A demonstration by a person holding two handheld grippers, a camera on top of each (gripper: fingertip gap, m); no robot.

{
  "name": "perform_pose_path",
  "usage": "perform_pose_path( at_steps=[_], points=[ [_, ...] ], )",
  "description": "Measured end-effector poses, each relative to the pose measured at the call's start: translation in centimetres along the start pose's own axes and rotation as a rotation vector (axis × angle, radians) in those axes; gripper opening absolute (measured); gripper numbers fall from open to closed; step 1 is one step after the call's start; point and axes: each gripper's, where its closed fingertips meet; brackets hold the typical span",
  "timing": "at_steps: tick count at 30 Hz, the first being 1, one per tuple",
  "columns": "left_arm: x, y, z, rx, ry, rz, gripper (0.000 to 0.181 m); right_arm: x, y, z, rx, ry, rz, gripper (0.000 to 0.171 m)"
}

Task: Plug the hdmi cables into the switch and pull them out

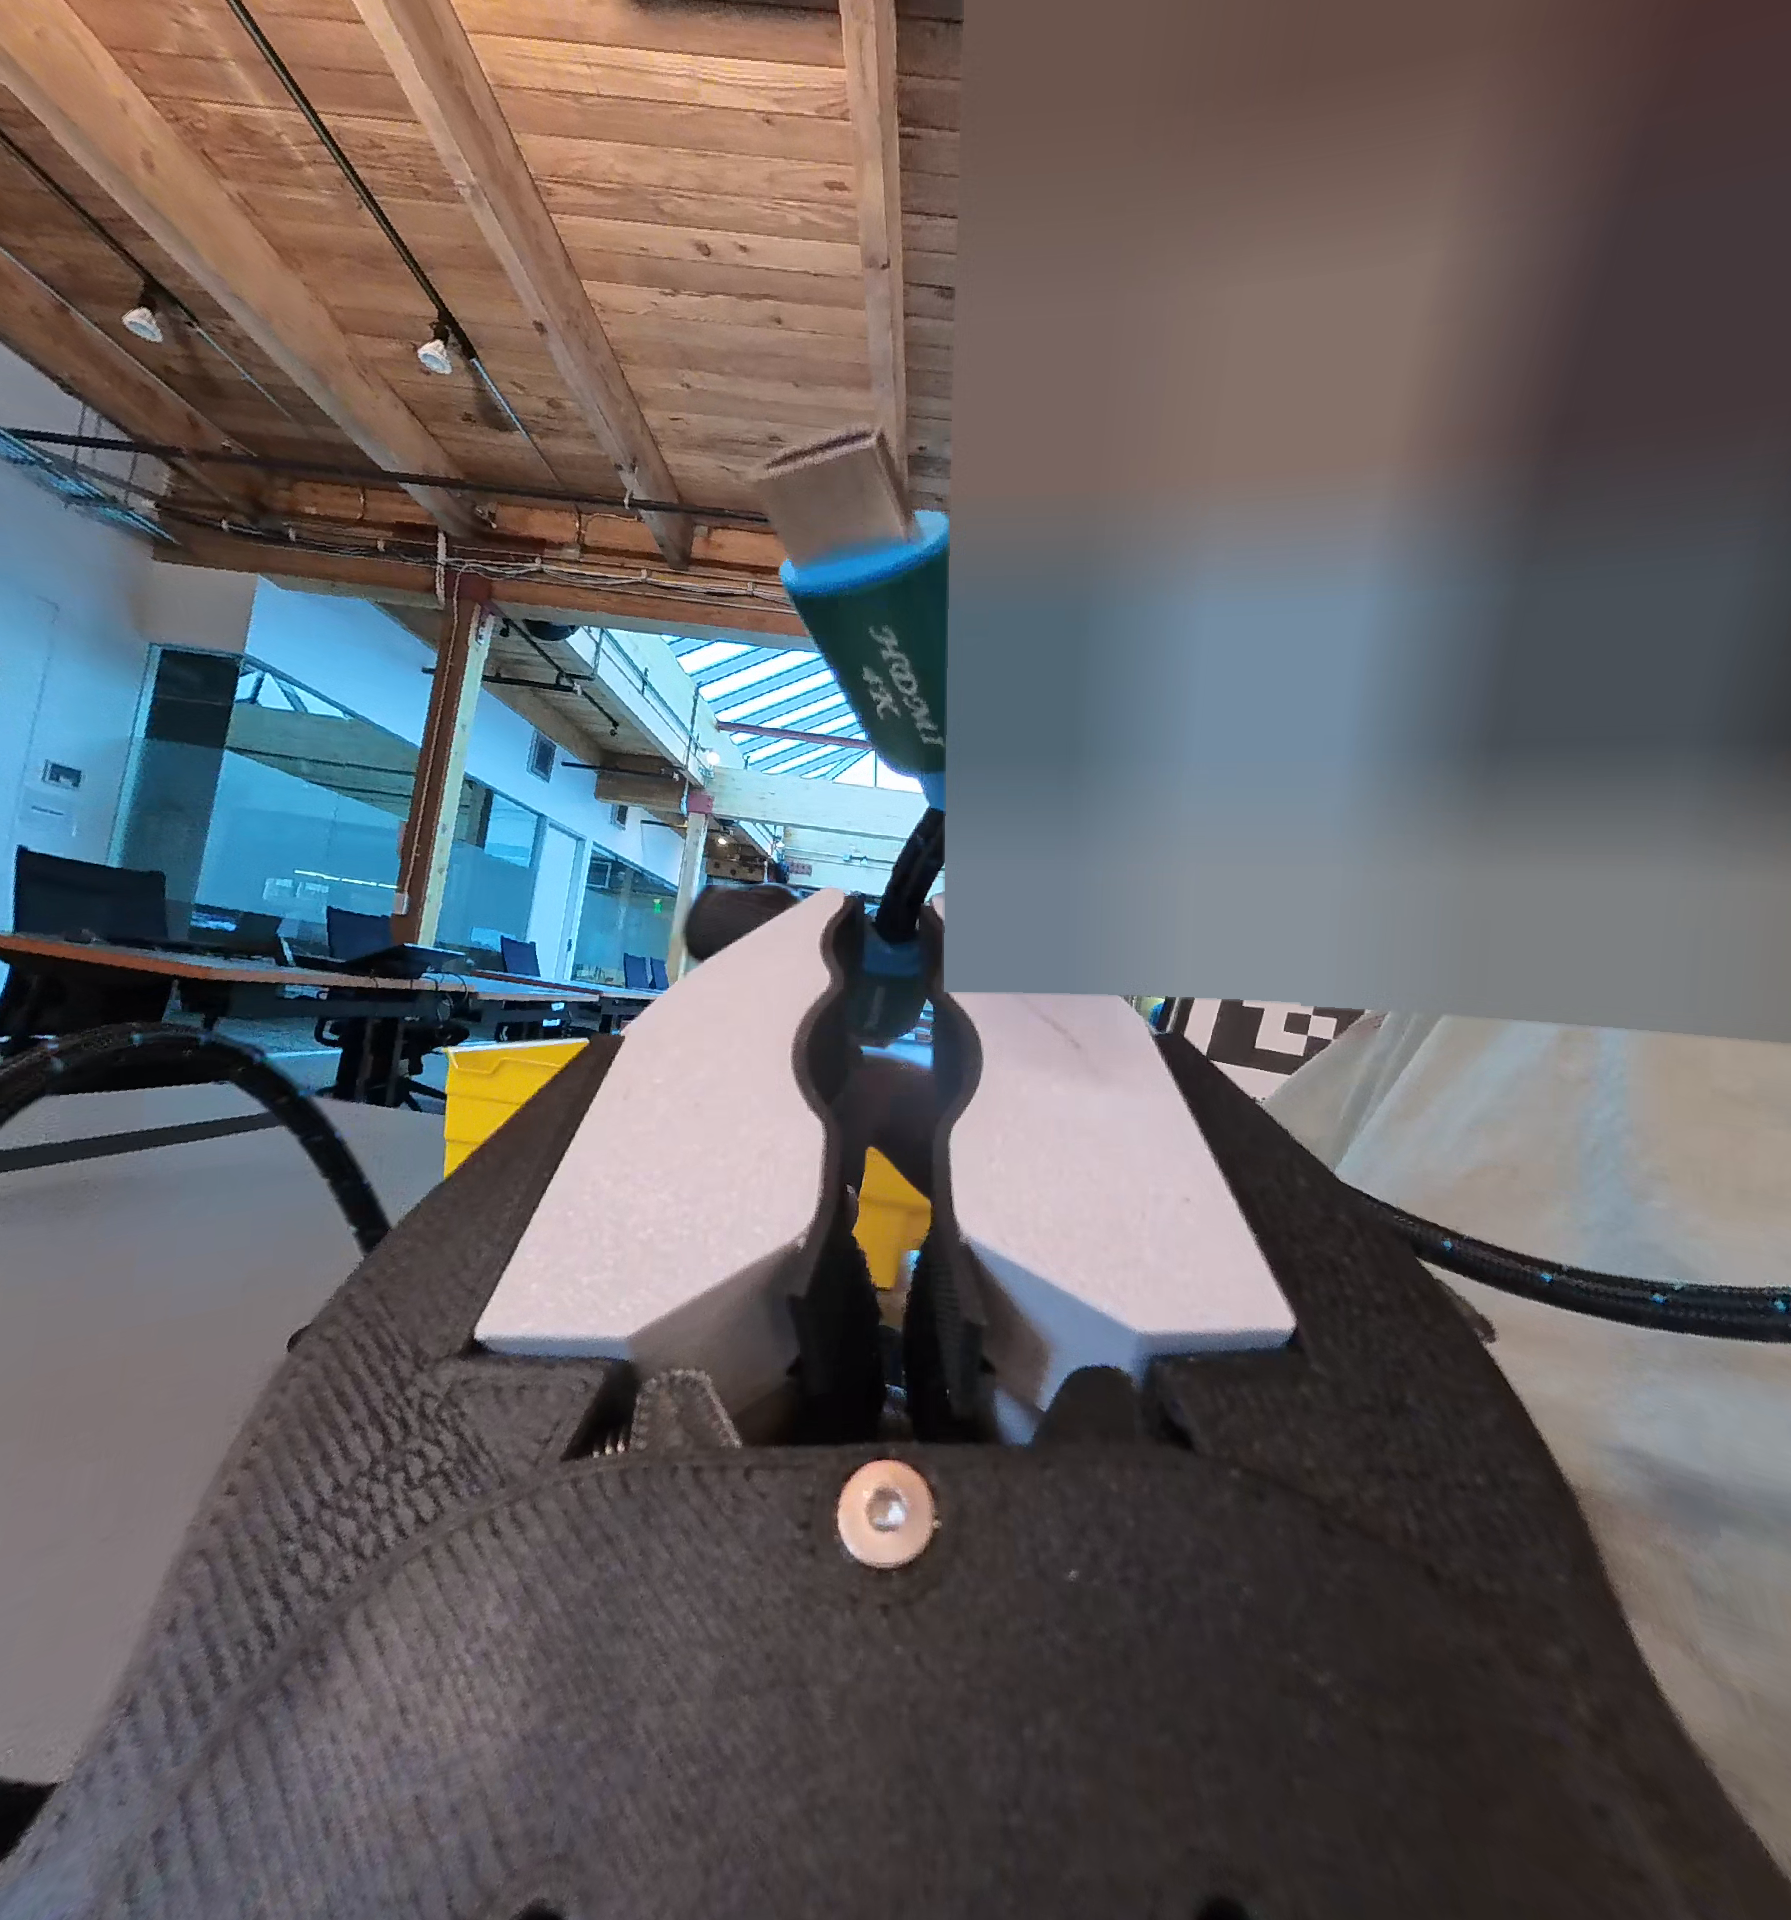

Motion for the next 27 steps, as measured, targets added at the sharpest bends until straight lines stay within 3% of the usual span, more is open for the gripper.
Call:
perform_pose_path(
  at_steps=[3,8,12,16,20,27],
  points=[
    [0.3,0.2,0.0,-0.008,-0.001,-0.010,0.010,-0.8,-0.7,-0.3,0.021,-0.053,0.195,0.043],
    [0.7,1.3,1.2,0.014,0.018,-0.028,0.010,-2.7,-3.5,-0.6,-0.014,0.041,0.578,0.040],
    [1.1,2.2,1.7,0.038,0.026,-0.004,0.010,-4.2,-5.7,-1.3,-0.073,0.071,0.774,0.040],
    [1.1,2.2,0.4,0.002,0.008,0.050,0.009,-5.2,-6.7,-2.0,-0.101,0.079,0.844,0.040],
    [1.7,2.5,0.1,-0.016,0.097,-0.010,0.010,-6.4,-8.3,-3.2,-0.155,0.061,0.918,0.039],
    [1.4,2.4,0.2,0.003,0.087,-0.031,0.010,-7.5,-8.2,-3.8,-0.151,0.000,0.889,0.039]
  ],
)
Point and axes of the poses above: each gripper's, where its closed fingertips meet, y out along the fingers, x out of its underside, z = x × y across the jaws, and after that the axes turned 1 degree about y, right-handed
